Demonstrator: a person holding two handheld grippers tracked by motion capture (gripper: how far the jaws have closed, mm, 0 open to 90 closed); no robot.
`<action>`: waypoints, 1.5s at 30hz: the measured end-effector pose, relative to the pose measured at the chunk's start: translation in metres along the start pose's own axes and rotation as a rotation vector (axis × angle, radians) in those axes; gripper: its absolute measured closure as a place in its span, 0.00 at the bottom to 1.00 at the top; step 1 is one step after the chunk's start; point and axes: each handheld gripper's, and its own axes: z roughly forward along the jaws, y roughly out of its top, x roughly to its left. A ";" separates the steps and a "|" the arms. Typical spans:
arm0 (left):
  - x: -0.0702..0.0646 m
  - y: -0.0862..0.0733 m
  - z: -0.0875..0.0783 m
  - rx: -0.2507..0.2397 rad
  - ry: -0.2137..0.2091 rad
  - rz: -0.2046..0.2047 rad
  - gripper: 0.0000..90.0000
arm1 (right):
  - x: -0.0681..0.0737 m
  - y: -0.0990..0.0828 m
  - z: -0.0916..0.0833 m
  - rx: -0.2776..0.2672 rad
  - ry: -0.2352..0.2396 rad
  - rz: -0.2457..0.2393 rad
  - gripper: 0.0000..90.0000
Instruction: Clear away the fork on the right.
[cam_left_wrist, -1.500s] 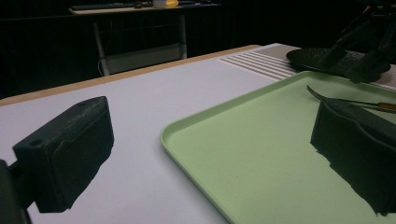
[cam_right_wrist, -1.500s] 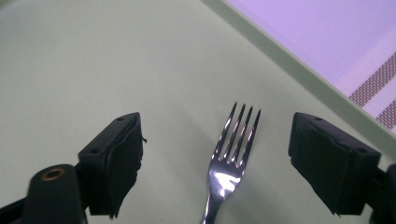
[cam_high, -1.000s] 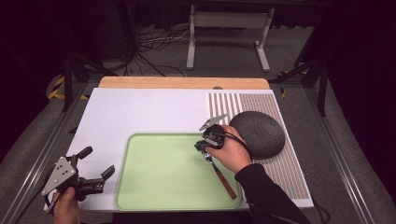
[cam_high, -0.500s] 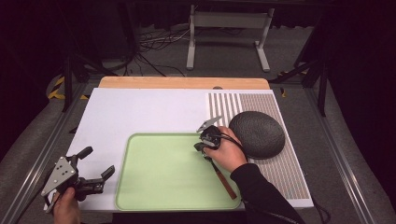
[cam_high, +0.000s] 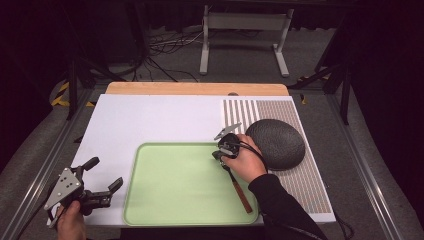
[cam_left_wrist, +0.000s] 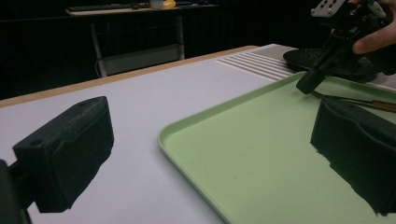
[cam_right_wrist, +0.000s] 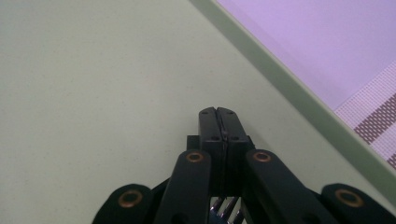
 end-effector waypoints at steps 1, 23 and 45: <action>0.000 0.000 0.000 0.000 0.000 0.001 0.00 | -0.002 -0.001 0.000 0.001 -0.009 0.004 1.00; 0.000 -0.001 0.001 0.004 -0.005 0.000 0.00 | -0.026 -0.015 -0.010 0.025 -0.095 0.077 1.00; 0.000 -0.001 0.002 0.003 -0.007 0.001 0.00 | -0.034 -0.024 -0.018 0.040 -0.140 0.112 1.00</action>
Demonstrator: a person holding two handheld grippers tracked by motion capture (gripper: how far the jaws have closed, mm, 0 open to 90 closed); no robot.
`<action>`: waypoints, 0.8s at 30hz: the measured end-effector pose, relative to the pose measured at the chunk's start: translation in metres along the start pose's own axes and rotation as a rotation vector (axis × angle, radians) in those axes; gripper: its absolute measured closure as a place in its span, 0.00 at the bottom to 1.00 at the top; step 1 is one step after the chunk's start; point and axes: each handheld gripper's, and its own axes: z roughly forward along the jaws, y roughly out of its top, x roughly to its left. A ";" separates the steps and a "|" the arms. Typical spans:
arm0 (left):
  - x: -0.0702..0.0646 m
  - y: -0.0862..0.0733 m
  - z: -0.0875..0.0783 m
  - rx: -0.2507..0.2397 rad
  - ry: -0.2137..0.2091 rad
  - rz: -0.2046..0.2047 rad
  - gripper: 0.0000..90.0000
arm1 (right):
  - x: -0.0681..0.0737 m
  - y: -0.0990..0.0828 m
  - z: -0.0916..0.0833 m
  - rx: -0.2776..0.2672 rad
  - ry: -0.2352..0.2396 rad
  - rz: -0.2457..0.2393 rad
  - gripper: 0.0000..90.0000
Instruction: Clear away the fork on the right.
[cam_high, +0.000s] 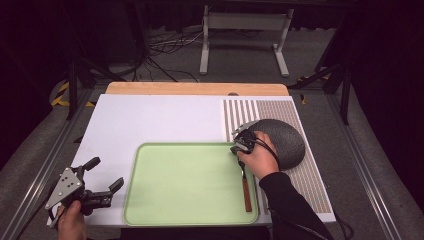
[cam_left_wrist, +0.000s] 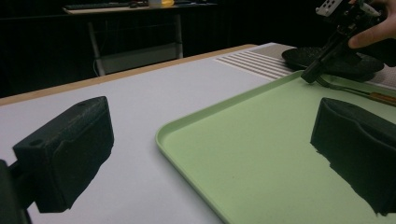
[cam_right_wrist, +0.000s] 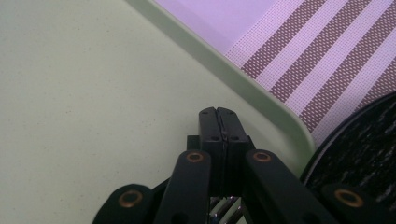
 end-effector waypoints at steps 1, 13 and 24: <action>0.000 0.000 0.000 0.000 0.000 0.000 0.00 | 0.000 0.000 0.000 0.000 -0.002 0.001 1.00; 0.000 0.000 0.000 0.002 -0.001 -0.001 0.00 | 0.004 0.004 -0.029 -0.141 0.017 -0.003 0.50; 0.000 0.000 0.000 0.000 0.001 -0.003 0.00 | 0.011 -0.003 -0.068 -0.322 0.062 -0.084 0.21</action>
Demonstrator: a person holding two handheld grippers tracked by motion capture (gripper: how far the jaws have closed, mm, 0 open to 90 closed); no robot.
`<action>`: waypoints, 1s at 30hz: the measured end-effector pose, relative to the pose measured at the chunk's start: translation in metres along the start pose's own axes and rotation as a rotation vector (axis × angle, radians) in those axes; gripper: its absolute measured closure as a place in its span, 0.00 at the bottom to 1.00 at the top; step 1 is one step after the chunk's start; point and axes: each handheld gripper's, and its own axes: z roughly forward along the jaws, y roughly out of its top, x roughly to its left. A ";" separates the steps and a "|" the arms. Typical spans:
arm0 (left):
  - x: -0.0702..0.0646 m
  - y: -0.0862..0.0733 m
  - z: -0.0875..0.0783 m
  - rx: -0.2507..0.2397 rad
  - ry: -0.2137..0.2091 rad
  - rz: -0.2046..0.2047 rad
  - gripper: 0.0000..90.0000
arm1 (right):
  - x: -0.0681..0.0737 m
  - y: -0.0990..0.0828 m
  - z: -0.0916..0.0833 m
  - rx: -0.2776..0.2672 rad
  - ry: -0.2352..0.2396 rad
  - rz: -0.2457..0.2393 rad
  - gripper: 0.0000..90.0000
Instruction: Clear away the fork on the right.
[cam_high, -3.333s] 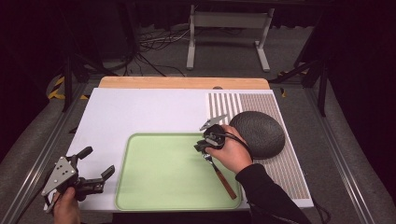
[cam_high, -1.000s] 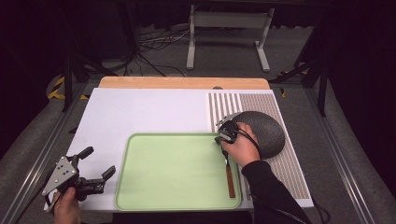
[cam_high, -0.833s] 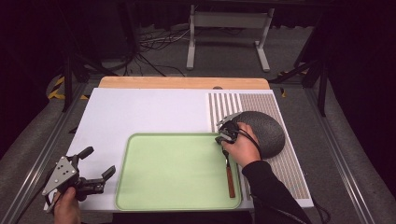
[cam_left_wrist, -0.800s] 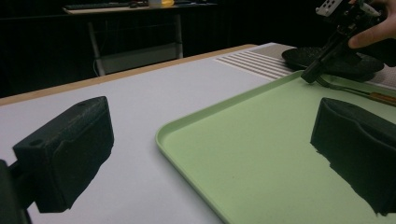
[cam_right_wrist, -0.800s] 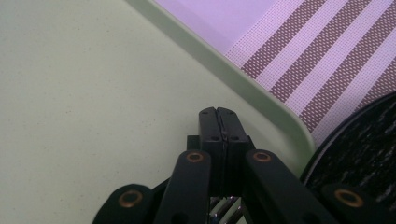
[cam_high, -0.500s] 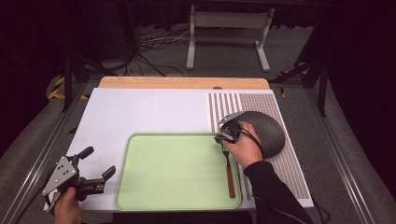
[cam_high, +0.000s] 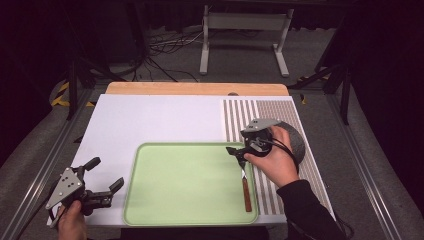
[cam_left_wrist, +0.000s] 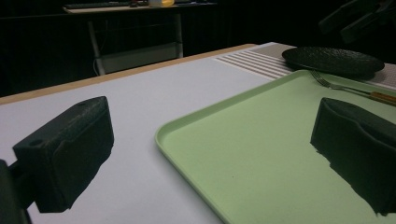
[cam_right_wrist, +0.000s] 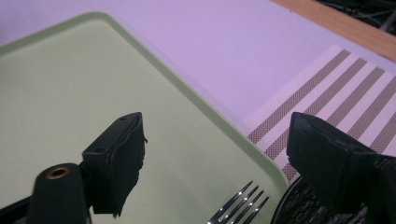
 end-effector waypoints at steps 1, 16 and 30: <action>0.000 0.000 0.000 0.001 0.000 0.001 0.00 | 0.000 -0.001 -0.003 -0.020 0.007 -0.011 0.20; -0.001 0.000 0.001 0.009 0.002 0.002 0.00 | -0.007 -0.032 -0.053 -0.251 0.015 -0.018 0.17; -0.001 -0.002 0.002 0.013 0.006 -0.005 0.00 | -0.022 -0.083 -0.083 -0.412 -0.004 0.039 0.17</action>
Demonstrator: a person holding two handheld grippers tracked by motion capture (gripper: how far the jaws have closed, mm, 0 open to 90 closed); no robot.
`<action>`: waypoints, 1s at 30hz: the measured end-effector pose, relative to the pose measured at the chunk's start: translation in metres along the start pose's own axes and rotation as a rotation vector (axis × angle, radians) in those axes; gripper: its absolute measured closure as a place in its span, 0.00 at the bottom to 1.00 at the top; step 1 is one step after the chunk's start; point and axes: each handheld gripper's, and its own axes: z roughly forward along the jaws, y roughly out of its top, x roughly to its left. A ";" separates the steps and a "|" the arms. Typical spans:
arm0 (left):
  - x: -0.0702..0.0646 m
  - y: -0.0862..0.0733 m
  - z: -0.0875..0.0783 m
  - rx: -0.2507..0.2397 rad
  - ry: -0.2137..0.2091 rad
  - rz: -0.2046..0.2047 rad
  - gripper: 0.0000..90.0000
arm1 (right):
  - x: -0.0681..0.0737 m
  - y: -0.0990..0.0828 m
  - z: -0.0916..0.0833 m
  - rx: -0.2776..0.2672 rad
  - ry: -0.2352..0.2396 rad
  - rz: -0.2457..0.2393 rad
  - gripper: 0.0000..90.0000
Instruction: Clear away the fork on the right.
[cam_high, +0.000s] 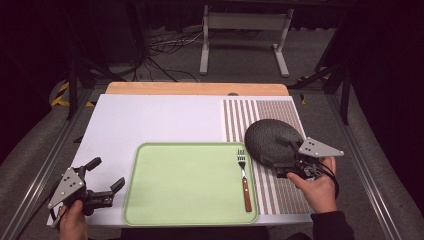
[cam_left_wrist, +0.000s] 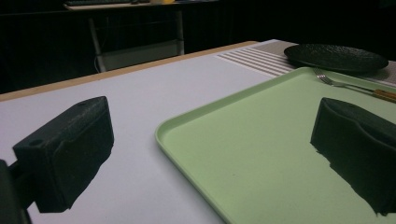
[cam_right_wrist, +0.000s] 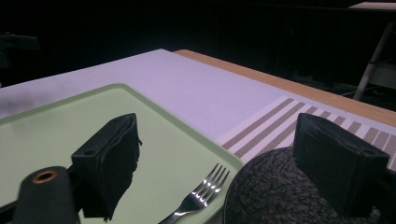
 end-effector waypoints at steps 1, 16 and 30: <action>0.000 0.000 0.000 0.000 0.000 0.000 0.00 | -0.001 -0.002 -0.002 -0.006 -0.002 0.003 0.17; 0.000 0.000 0.000 0.003 0.001 0.002 0.00 | -0.011 -0.032 -0.015 -0.047 0.041 -0.020 0.15; 0.000 0.001 0.000 -0.004 -0.004 0.002 0.00 | -0.013 -0.058 -0.020 -0.028 0.031 -0.009 0.13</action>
